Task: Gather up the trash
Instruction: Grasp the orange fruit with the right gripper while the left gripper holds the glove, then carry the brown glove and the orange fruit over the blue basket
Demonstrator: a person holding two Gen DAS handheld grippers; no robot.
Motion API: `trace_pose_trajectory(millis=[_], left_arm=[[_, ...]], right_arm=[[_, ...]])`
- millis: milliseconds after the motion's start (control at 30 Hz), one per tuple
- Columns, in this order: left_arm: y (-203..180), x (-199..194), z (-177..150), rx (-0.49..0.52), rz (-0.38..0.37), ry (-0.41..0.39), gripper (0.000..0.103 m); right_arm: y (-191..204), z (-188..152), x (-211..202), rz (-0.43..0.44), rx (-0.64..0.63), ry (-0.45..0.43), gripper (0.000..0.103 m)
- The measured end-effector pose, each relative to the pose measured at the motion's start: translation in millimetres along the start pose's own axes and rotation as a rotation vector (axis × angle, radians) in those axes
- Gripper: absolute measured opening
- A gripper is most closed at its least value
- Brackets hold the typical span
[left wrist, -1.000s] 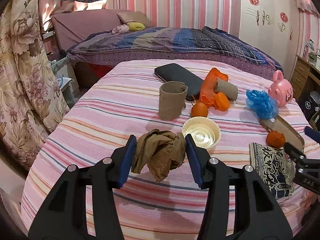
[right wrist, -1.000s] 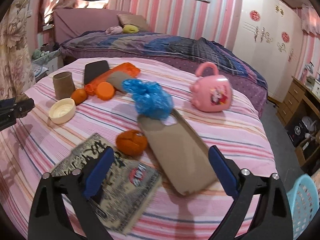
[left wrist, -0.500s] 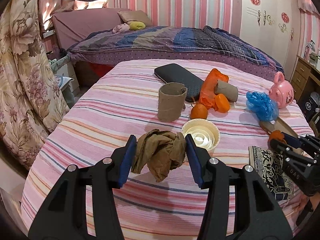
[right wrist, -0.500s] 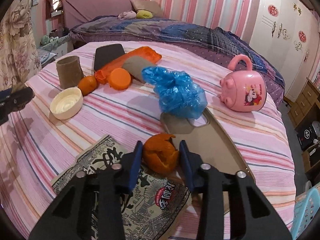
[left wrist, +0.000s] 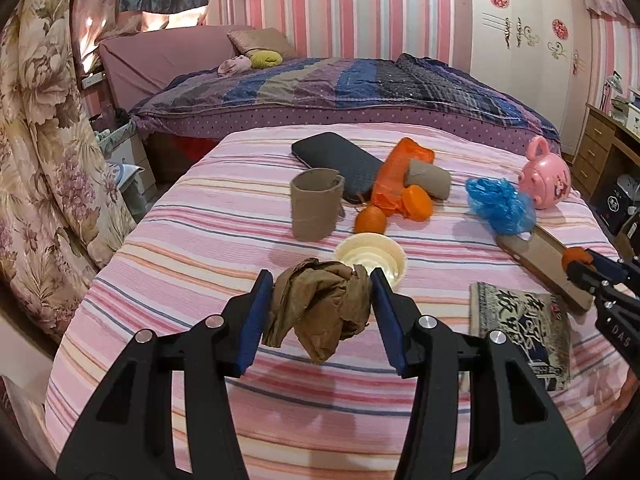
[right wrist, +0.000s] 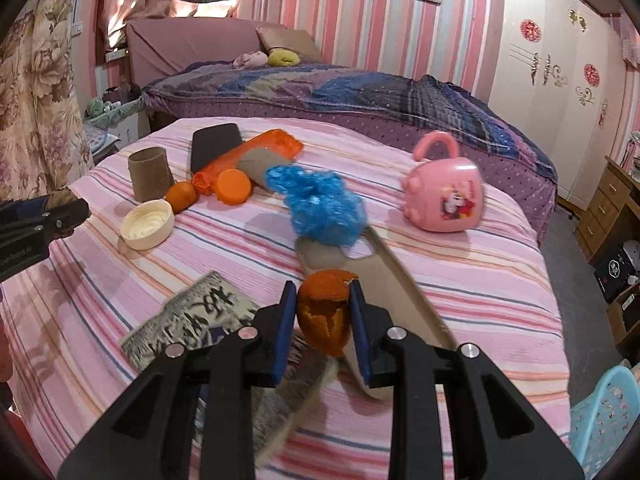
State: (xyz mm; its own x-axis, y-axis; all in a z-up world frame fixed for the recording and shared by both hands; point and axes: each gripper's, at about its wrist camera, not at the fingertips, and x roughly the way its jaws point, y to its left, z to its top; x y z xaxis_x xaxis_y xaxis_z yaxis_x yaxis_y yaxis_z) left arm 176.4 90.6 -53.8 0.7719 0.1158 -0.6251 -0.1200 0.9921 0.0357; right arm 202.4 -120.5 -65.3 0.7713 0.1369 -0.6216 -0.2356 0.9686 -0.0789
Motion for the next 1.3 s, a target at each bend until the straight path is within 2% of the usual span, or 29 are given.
trace_pose_trajectory(millis=[367,667,1067,1300], left_arm=[[-45.7,-33.6,-13.0,0.019,-0.048,-0.025,0.049],[-101.6,-68.1,-22.7,0.021,-0.099,-0.066,0.049],[-205.0,-100.2,-26.6,0.079,-0.193,-0.094,0.049],[-279.5,-107.5,-37.8,0.135,-0.291,-0.073,0.049]], right_arm=[[-55.5,-19.8,-59.5,-0.044,0.035,-0.052,0.027],[-135.7,-52.0,-110.4,-0.138,0.101,-0.056,0.027],[-243.7,-112.7,-151.6,-0.261,0.204,-0.021,0.027],[-289.6,-137.6,-169.5,-0.324,0.263,-0.016,0.027]])
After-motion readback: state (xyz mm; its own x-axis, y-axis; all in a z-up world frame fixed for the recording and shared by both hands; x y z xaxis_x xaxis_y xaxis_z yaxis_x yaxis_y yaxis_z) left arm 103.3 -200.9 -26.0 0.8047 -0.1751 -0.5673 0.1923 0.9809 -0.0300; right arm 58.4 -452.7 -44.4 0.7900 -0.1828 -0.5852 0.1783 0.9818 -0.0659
